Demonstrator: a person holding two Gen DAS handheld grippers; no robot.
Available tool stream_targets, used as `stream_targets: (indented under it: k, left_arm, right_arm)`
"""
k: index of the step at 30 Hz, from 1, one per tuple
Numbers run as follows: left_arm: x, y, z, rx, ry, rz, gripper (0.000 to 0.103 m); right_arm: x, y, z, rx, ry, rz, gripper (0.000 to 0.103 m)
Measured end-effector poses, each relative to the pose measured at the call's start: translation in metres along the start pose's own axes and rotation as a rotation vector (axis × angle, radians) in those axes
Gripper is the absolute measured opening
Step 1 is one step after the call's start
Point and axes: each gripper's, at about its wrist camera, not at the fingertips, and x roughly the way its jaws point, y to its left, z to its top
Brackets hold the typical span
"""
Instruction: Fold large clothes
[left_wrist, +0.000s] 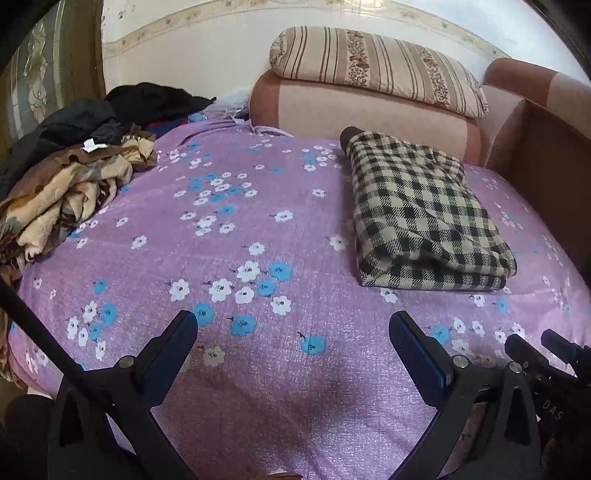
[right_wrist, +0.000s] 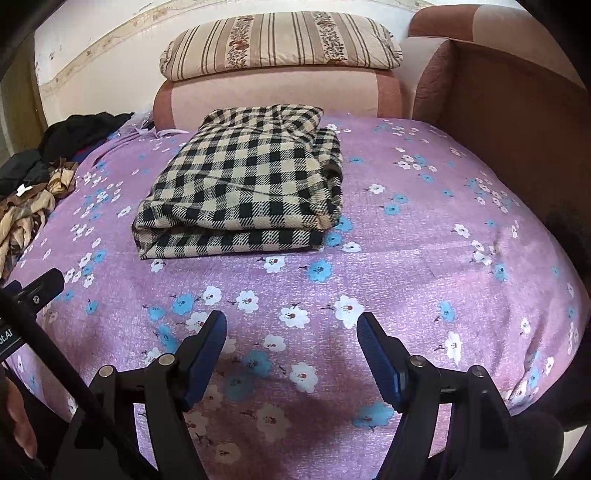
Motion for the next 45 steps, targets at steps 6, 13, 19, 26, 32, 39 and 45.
stream_targets:
  k: [6, 13, 19, 26, 32, 39, 45]
  left_arm:
    - [0.005, -0.001, -0.002, 0.004, 0.024, -0.01, 0.103]
    - [0.01, -0.004, -0.004, 0.018, 0.056, -0.054, 0.103]
    - [0.011, -0.003, -0.006, -0.009, 0.086, -0.105, 0.103]
    - [0.009, 0.0, -0.006, -0.026, 0.087, -0.114, 0.103]
    - [0.004, -0.002, -0.005, -0.01, 0.054, -0.09, 0.103]
    - [-0.005, -0.008, -0.008, 0.025, 0.024, -0.076, 0.103]
    - [-0.009, -0.01, -0.01, 0.035, 0.016, -0.086, 0.103]
  right_arm:
    - [0.001, 0.008, -0.001, -0.034, -0.003, -0.003, 0.078]
    - [-0.001, 0.01, -0.001, -0.046, -0.012, -0.009, 0.078]
    - [-0.005, 0.008, -0.002, -0.04, -0.018, -0.02, 0.079]
    - [-0.008, 0.011, -0.004, -0.049, -0.015, -0.028, 0.08]
    - [-0.014, 0.015, -0.004, -0.064, -0.023, -0.032, 0.081]
    - [-0.016, 0.015, -0.007, -0.055, -0.021, -0.022, 0.081]
    - [-0.019, 0.009, -0.009, -0.03, -0.02, -0.027, 0.081]
